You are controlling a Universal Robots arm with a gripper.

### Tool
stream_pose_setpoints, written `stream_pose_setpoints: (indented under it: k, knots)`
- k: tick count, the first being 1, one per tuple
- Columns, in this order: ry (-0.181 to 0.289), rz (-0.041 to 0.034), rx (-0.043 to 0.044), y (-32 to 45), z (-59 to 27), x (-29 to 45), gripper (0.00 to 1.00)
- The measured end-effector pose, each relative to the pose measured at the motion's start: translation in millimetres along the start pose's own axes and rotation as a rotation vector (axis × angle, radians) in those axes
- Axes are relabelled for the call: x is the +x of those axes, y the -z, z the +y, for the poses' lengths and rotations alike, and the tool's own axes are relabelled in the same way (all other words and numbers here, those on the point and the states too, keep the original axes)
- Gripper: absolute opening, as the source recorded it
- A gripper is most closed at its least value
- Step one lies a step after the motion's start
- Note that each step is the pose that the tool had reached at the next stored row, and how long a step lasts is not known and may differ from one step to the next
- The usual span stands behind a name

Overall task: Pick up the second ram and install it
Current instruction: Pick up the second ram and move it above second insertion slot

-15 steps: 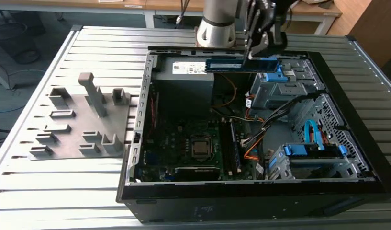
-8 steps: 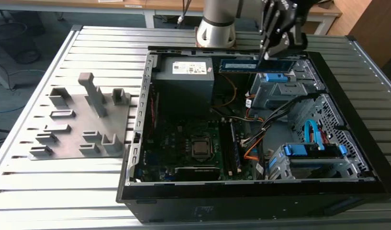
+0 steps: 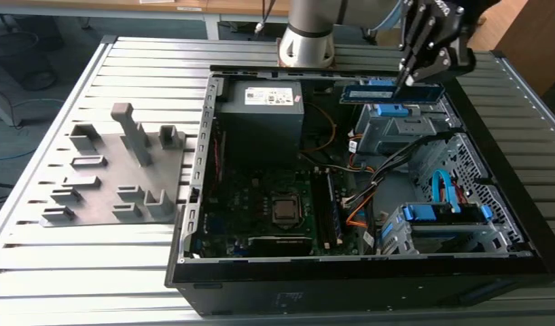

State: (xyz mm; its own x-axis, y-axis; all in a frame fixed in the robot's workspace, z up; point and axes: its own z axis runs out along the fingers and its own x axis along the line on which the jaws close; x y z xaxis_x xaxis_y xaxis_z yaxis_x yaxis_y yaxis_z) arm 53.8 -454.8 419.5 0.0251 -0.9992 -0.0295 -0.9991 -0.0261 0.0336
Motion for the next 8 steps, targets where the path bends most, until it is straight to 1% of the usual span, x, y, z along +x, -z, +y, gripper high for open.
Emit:
stream_pose_setpoints:
  k: [6, 8]
  knots:
    - [0.000, 0.0000, -0.0030, 0.1, -25.4, 0.7, 0.14]
    - [0.000, -0.0001, -0.0032, 0.1, -26.7, 0.6, 0.14]
